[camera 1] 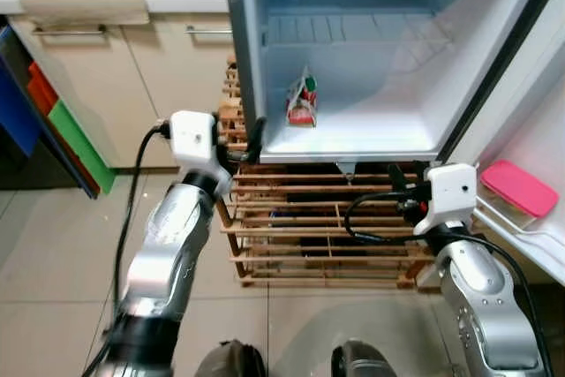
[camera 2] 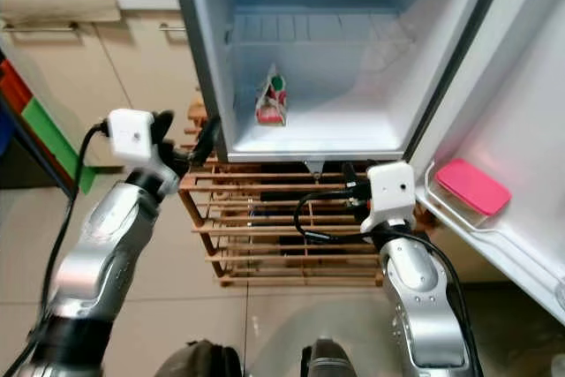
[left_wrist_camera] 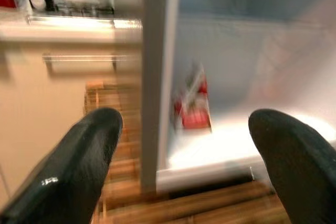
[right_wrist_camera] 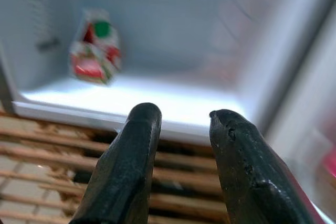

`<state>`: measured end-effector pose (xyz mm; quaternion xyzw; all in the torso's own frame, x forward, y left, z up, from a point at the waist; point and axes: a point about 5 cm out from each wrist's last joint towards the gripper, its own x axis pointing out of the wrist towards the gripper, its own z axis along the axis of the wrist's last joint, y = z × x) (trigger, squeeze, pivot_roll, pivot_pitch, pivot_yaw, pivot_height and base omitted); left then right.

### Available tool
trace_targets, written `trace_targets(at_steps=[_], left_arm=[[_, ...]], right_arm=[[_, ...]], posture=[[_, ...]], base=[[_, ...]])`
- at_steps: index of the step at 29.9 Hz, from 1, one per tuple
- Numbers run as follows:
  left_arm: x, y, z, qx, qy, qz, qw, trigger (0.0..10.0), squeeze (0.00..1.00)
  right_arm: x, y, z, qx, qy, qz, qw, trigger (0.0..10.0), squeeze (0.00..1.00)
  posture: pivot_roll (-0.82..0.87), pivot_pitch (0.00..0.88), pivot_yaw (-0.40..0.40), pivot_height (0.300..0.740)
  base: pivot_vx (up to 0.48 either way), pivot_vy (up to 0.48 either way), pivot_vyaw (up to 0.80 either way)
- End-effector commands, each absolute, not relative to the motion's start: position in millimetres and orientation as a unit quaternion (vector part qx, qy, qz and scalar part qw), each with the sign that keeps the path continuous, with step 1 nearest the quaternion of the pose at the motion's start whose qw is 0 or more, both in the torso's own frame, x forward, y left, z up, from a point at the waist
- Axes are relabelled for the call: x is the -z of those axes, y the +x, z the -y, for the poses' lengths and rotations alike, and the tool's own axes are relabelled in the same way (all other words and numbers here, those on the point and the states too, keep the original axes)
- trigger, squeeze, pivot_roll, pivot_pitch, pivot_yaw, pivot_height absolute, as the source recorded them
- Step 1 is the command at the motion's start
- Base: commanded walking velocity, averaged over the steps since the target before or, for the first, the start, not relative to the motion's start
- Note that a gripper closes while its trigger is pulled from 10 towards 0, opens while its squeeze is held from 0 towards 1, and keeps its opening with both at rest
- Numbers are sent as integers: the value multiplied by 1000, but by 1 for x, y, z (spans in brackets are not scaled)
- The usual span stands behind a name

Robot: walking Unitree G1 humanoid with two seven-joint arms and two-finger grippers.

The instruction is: Restocking fridge

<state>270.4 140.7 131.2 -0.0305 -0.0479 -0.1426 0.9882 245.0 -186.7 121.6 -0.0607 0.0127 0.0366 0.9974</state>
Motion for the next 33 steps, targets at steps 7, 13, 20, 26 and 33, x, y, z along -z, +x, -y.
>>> trace_targets(at_steps=[7, 13, 20, 26, 33], left_arm=[[-127, 261, -144, 164, 22, 61, 984, 10000, 0], [-133, 247, -153, 170, 26, 47, 984, 10000, 0], [-139, 258, -142, 193, 15, 64, 979, 10000, 0], [-146, 264, -142, 200, 8, 69, 977, 10000, 0], [-146, 272, -140, 196, 25, 66, 978, 10000, 0]], right_arm=[[-113, 229, 215, 24, -40, -5, 999, 10000, 0], [-99, 209, 217, 27, -39, -30, 998, 10000, 0], [-101, 225, 208, -2, -46, -13, 999, 10000, 0], [-105, 234, 203, -11, -48, -2, 999, 10000, 0], [-105, 241, 201, -14, -42, 2, 999, 10000, 0]], posture=[[-231, 0, 61, 720], [-230, 0, 66, 720], [-233, 0, 72, 720], [-227, 0, 75, 720], [-226, 0, 79, 720]], base=[[0, 0, 0], [0, 0, 0], [0, 0, 0], [0, 0, 0], [-196, -113, 0]])
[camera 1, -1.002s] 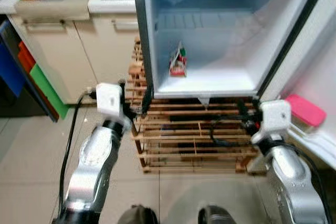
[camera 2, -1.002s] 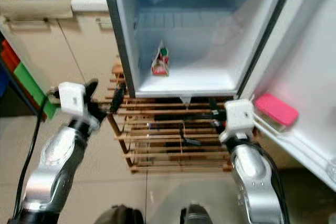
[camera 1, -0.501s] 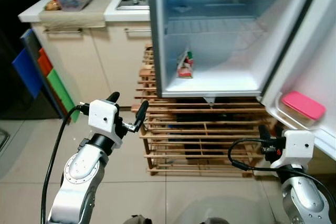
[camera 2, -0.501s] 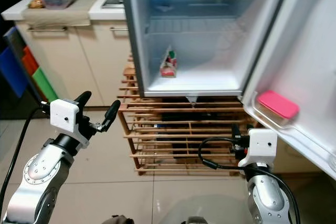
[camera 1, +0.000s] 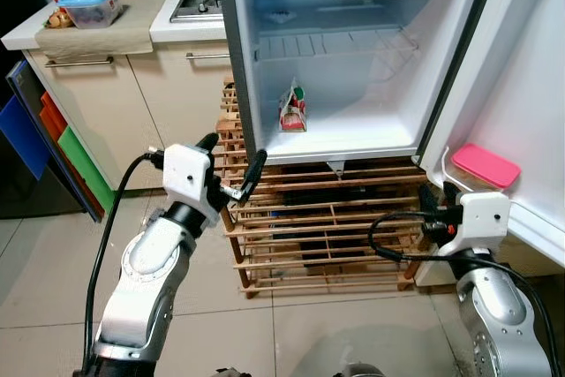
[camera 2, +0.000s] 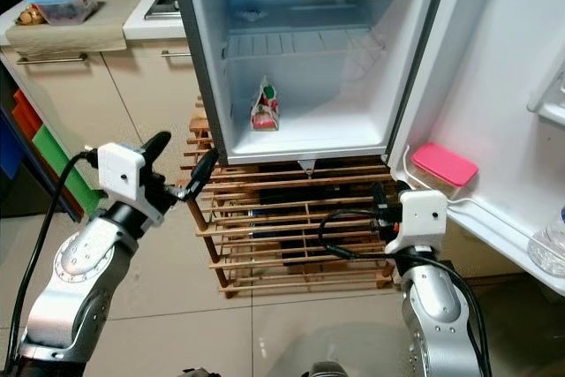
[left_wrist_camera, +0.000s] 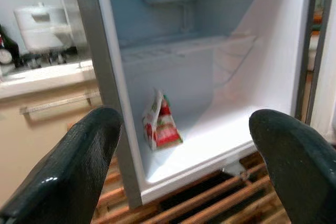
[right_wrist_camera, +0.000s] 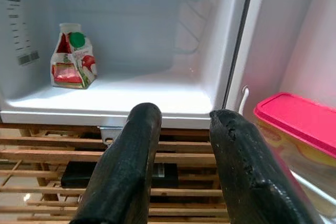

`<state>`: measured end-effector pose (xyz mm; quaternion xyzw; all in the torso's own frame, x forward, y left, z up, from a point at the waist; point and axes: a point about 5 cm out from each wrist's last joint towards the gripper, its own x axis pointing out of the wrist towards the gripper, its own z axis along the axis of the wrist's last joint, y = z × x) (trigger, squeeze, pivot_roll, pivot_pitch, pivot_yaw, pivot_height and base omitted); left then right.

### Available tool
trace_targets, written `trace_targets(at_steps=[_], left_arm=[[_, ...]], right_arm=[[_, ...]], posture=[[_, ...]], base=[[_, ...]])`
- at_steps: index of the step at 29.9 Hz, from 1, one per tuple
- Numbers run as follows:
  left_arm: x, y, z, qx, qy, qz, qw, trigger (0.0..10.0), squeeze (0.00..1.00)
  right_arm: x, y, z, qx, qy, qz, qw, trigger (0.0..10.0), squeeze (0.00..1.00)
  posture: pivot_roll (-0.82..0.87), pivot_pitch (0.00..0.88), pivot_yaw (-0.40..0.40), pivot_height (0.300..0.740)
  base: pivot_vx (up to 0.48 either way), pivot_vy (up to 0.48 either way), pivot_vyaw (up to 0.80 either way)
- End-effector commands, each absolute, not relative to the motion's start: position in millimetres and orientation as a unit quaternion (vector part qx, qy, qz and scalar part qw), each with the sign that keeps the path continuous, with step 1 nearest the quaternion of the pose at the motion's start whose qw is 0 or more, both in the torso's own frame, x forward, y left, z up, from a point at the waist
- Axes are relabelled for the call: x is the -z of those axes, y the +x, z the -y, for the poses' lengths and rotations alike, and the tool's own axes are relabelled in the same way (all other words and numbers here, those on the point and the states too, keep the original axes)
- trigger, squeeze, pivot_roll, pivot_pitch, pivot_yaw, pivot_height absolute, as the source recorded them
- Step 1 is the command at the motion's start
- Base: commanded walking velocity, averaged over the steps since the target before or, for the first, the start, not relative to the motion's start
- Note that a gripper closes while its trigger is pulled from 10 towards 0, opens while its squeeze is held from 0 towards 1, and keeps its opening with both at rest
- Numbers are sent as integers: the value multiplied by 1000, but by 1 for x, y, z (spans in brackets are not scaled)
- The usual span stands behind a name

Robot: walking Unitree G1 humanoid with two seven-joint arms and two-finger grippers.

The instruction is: Restocking fridge

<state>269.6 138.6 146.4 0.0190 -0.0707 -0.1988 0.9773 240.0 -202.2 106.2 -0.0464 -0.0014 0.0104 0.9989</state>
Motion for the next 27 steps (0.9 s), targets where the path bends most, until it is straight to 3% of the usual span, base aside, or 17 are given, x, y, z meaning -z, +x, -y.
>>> trace_targets(at_steps=[1, 9, 20, 24, 27], left_arm=[[-146, 272, -140, 196, 25, 66, 978, 10000, 0], [-149, 273, -134, 223, 11, 73, 972, 10000, 0], [-151, 271, -125, 258, -3, 81, 963, 10000, 0], [-148, 273, -126, 253, -3, 77, 964, 10000, 0], [-138, 277, -129, 243, 5, 48, 969, 10000, 0]], right_arm=[[-105, 241, 201, -14, -42, 2, 999, 10000, 0], [-101, 241, 198, -18, -44, -4, 999, 10000, 0], [-95, 238, 199, -29, -51, -17, 998, 10000, 0], [-67, 221, 206, -53, -17, -102, 993, 10000, 0], [-33, 194, 203, -147, -32, -226, 962, 10000, 0]], posture=[[-226, 0, 79, 720], [-229, 0, 84, 720], [-239, 0, 86, 720], [-244, 0, 85, 720], [-254, 0, 89, 720]], base=[[-382, -270, 0], [0, 0, 0], [0, -447, 0], [0, 0, 0], [0, 0, 0]])
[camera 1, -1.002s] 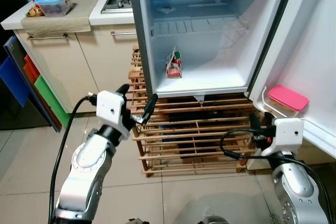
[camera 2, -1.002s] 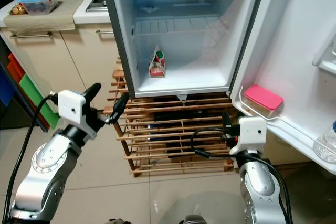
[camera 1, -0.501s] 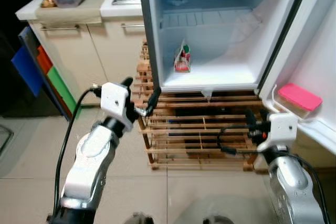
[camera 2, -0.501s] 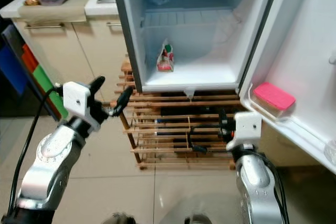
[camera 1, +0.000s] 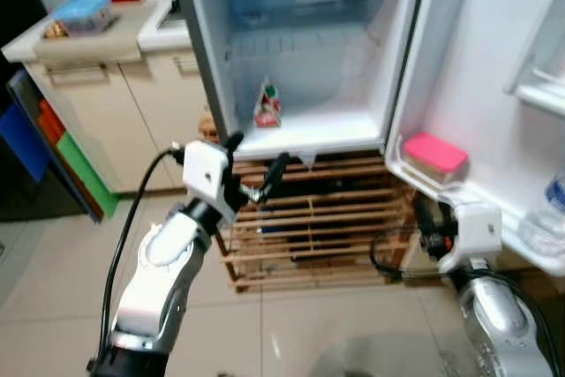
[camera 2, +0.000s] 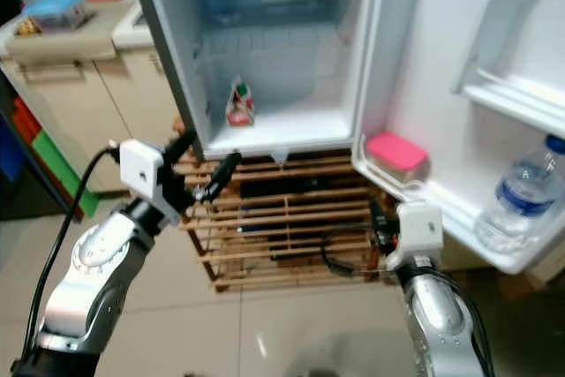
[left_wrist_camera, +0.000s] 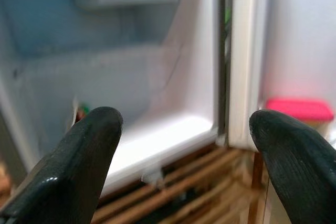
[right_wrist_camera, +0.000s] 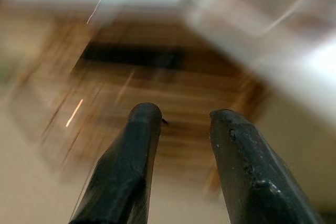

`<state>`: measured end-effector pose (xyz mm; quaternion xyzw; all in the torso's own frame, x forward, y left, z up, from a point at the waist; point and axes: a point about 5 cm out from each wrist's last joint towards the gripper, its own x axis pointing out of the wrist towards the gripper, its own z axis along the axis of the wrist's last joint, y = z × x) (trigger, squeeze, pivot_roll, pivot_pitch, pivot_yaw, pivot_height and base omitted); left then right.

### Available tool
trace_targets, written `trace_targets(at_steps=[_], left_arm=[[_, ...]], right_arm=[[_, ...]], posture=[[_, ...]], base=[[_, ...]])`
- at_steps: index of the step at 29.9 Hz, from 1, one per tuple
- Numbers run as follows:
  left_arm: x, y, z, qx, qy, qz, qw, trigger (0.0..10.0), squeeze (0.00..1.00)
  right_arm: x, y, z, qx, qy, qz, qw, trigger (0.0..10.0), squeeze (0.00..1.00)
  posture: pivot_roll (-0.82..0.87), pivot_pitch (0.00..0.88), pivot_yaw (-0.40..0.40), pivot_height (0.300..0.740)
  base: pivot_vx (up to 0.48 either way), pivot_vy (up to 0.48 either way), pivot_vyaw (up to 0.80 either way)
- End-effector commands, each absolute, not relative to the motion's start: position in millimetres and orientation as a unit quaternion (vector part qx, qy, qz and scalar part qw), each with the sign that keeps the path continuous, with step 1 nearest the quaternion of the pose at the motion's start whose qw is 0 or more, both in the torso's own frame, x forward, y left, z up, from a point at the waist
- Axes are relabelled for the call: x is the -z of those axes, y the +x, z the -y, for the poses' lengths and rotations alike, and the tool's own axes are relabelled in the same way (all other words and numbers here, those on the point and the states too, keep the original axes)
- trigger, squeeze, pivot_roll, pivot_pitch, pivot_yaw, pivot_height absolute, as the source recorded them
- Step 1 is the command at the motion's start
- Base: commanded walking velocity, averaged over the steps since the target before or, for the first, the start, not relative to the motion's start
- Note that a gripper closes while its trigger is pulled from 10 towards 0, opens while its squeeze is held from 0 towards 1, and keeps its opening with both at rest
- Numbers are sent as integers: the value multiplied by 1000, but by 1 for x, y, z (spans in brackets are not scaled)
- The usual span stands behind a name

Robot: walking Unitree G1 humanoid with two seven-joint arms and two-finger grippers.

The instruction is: Restocking fridge

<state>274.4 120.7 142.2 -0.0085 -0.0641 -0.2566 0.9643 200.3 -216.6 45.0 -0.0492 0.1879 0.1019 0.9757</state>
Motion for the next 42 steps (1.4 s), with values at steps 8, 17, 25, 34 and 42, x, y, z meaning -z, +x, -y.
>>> trace_targets(at_steps=[8, 17, 25, 34, 42], left_arm=[[-67, 298, -158, 163, 67, -167, 970, 10000, 0], [22, 259, -173, 260, 240, -404, 843, 10000, 0], [50, 239, -166, 295, 345, -432, 779, 10000, 0], [73, 206, -183, 376, 538, -451, 605, 10000, 0], [87, 178, -172, 432, 526, -479, 554, 10000, 0]], right_arm=[[53, 123, 301, 20, -118, -479, 870, 10000, 0], [-1, 109, 412, 268, -251, -478, 798, 10000, 0], [-89, 185, 437, 326, -244, -249, 879, 10000, 0], [-131, 266, 326, 41, -181, -96, 978, 10000, 0], [-168, 265, 212, -201, -100, -39, 974, 10000, 0]], posture=[[-273, 0, 102, 720], [-301, 0, 117, 720], [-316, 0, 123, 720], [-326, 0, 134, 720], [-324, 0, 140, 720]], base=[[0, 0, 0], [0, 0, 0], [0, 0, 0], [0, 0, 0], [0, 0, 0]])
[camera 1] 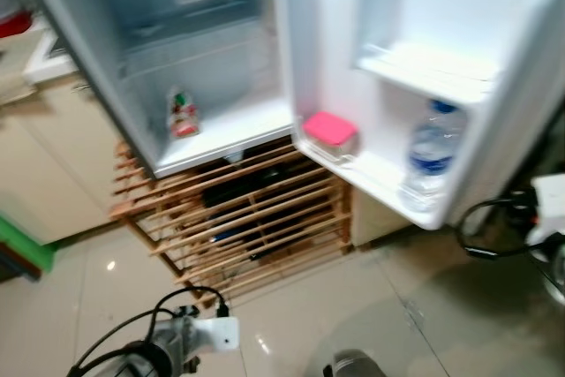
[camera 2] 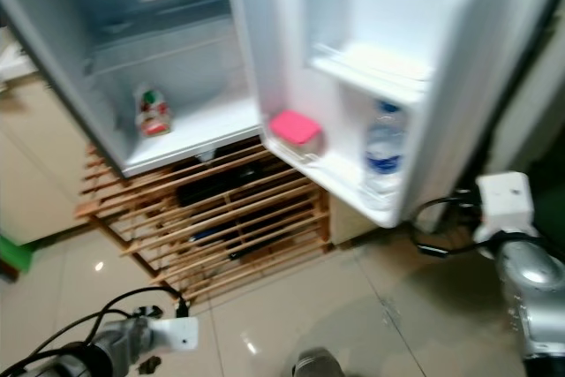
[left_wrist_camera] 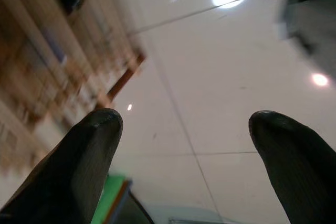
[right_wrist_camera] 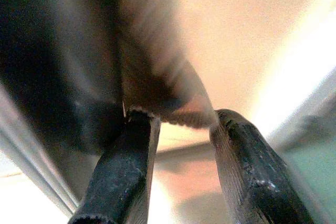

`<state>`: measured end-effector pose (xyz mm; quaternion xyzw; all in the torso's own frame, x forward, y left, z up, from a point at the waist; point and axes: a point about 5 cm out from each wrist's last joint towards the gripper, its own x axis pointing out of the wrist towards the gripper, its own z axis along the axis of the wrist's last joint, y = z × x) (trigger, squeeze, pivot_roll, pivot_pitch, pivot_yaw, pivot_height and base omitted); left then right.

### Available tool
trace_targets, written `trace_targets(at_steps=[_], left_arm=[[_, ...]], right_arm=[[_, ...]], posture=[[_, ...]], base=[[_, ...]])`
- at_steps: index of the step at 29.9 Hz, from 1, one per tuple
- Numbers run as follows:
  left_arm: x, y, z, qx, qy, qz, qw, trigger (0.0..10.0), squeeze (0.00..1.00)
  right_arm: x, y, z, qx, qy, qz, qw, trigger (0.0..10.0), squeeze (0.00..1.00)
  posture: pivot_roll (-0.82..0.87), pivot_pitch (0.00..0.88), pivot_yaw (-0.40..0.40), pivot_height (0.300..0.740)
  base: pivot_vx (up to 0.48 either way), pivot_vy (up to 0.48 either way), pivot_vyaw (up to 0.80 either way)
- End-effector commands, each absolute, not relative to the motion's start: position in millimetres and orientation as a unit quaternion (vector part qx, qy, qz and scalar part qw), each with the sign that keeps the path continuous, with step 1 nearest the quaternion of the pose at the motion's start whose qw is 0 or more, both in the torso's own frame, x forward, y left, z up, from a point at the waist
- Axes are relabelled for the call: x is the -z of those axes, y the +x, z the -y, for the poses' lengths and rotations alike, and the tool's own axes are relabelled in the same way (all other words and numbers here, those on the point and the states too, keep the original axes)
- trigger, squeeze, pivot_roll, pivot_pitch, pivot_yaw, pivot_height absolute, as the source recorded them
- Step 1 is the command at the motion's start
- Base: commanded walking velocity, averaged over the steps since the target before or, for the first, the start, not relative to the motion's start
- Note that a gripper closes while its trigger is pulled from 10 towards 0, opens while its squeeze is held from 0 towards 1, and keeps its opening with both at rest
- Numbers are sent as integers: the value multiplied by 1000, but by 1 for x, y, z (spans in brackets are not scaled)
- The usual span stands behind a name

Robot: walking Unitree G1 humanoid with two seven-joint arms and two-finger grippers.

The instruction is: Restocking fridge

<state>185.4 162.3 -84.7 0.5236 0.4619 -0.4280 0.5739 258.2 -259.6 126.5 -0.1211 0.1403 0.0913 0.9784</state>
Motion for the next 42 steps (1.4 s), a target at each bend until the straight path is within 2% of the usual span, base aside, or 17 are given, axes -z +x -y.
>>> trace_targets(at_steps=[1, 5, 9, 14, 19, 22, 23, 24, 25, 27, 28, 29, 31, 33, 34, 35, 42], left_arm=[[90, 172, -167, 446, 513, -486, 549, 10000, 0], [98, 151, -151, 490, 465, -511, 532, 10000, 0], [105, 129, -142, 516, 428, -535, 514, 10000, 0], [109, 111, -133, 542, 411, -546, 489, 10000, 0], [102, 139, -106, 481, 417, -501, 587, 10000, 0], [87, 174, -82, 417, 403, -455, 676, 10000, 0], [87, 174, -82, 417, 403, -455, 676, 10000, 0], [72, 197, -57, 398, 389, -411, 721, 10000, 0], [66, 204, -48, 392, 383, -396, 736, 10000, 0], [52, 218, -28, 377, 353, -369, 773, 10000, 0], [30, 236, -1, 356, 298, -329, 822, 10000, 0], [30, 236, -1, 356, 298, -329, 822, 10000, 0], [-4, 258, 31, 324, 208, -269, 883, 10000, 0], [-14, 264, 39, 315, 183, -249, 897, 10000, 0], [-26, 299, -17, 284, 111, -215, 928, 10000, 0], [-74, 335, -96, 232, 36, -96, 967, 10000, 0], [-131, 348, -119, 138, -5, 40, 990, 10000, 0]], right_arm=[[-178, 258, 195, -255, -75, -23, 964, 10000, 0], [-199, 239, 175, -342, -16, -1, 940, 10000, 0], [-189, 249, 202, -271, -8, -32, 962, 10000, 0], [-192, 248, 201, -267, 5, -37, 963, 10000, 0], [-169, 255, 211, -211, -27, -74, 974, 10000, 0], [-147, 266, 229, -111, -60, -94, 988, 10000, 0], [-147, 266, 229, -111, -60, -94, 988, 10000, 0], [-140, 270, 229, -68, -45, -84, 993, 10000, 0], [-139, 271, 228, -58, -37, -80, 994, 10000, 0], [-135, 272, 224, -46, -39, -81, 995, 10000, 0], [-129, 274, 218, -43, -43, -81, 995, 10000, 0], [-129, 274, 218, -43, -43, -81, 995, 10000, 0], [-123, 274, 207, -52, -52, -79, 994, 10000, 0], [-121, 274, 203, -57, -57, -78, 994, 10000, 0], [-119, 274, 200, -61, -58, -75, 994, 10000, 0], [-117, 274, 194, -63, -46, -69, 995, 10000, 0], [-118, 279, 191, -43, -45, -42, 997, 10000, 0]], posture=[[-324, 0, 141, 720], [-321, 0, 139, 720], [-315, 0, 137, 720], [-307, 0, 138, 720], [-294, 0, 128, 720], [-281, 0, 120, 720], [-281, 0, 120, 720], [-279, 0, 121, 720], [-279, 0, 121, 720], [-279, 0, 124, 720], [-278, 0, 126, 720], [-278, 0, 126, 720], [-274, 0, 127, 720], [-272, 0, 126, 720], [-272, 0, 126, 720], [-268, 0, 124, 720], [-261, 0, 123, 720]], base=[[0, 0, 0], [0, 0, 0], [0, 0, 0], [0, 0, 0], [0, 0, 0], [0, 0, 0], [0, 0, 0], [0, 0, 0], [0, 0, 0], [0, 0, 0], [0, 0, 0], [0, 0, 0], [0, 0, 0], [0, 0, 0], [0, 0, 0], [0, 0, 0], [0, 0, 0]])
